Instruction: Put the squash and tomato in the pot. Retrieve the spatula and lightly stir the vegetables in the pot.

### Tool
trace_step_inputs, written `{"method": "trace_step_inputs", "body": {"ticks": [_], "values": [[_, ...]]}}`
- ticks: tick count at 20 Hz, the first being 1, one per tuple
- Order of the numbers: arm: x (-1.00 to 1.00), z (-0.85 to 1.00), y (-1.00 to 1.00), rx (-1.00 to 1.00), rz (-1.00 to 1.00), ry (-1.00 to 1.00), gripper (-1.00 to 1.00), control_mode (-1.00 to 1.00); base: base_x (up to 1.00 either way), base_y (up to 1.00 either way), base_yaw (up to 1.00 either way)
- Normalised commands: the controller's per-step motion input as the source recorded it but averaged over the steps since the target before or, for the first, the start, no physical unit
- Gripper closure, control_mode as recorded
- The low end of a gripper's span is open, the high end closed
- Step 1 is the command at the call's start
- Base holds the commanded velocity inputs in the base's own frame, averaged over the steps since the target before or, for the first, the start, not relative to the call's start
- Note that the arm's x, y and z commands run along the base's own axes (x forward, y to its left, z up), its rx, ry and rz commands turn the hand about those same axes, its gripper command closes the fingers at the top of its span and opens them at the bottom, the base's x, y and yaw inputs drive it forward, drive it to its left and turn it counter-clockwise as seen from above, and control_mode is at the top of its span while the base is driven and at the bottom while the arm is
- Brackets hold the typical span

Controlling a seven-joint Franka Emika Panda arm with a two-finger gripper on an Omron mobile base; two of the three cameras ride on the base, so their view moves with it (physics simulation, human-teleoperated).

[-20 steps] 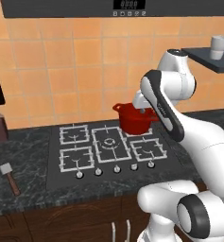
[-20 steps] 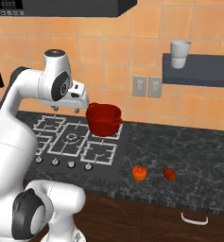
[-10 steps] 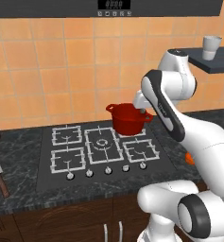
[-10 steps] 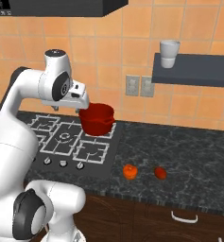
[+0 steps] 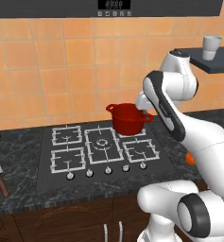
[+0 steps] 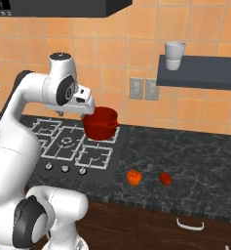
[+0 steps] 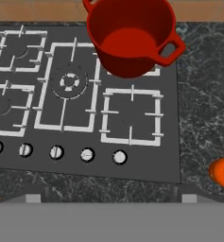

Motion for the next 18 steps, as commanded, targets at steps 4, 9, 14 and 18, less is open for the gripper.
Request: {"method": "trace_step_inputs", "body": {"ticks": [4, 9, 14, 18], "values": [[-0.06, -0.43, -0.84, 0.0, -0.14, 0.12, -1.0, -1.0, 0.0, 0.0, 0.0], [-0.05, -0.36, -0.58, 0.0, -0.09, 0.07, -1.0, -1.0, 0.0, 0.0, 0.0], [0.0, -0.7, -0.95, -0.07, -0.06, 0.0, -1.0, -1.0, 0.0, 0.0, 0.0], [0.02, -0.79, -0.97, -0.04, -0.05, 0.05, -1.0, -1.0, 0.0, 0.0, 0.0]]}}
